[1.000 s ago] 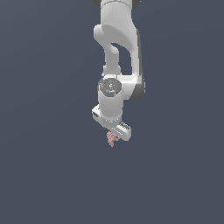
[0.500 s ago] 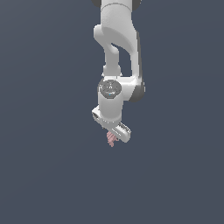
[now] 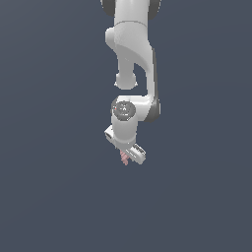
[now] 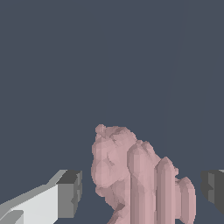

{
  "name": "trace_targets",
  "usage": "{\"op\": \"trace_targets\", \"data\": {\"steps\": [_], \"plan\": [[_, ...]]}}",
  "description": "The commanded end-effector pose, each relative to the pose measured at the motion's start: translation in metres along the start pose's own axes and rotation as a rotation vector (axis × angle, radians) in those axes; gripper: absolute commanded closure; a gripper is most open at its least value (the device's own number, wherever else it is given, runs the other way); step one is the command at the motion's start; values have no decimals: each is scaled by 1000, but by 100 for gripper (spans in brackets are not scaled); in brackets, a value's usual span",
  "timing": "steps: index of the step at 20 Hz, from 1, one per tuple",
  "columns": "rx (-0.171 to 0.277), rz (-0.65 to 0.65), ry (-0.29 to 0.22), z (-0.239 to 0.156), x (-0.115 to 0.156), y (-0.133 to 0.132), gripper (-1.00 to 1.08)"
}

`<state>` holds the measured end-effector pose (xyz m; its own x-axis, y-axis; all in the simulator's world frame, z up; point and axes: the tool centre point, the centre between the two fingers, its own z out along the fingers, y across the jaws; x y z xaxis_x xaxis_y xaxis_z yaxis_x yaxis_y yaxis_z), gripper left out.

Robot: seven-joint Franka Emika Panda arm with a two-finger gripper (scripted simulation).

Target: Pick up the object and move it to a goal position.

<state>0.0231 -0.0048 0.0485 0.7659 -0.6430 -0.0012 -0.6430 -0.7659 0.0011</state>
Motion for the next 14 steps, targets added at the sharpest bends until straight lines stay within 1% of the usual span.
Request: {"op": "trace_targets", "data": {"steps": [1, 3, 4, 14], "plan": [[1, 0, 1, 5, 1, -1, -92], [1, 0, 1, 6, 1, -1, -92], [1, 0, 1, 6, 1, -1, 108], [3, 2, 4, 4, 2, -1, 108]]}}
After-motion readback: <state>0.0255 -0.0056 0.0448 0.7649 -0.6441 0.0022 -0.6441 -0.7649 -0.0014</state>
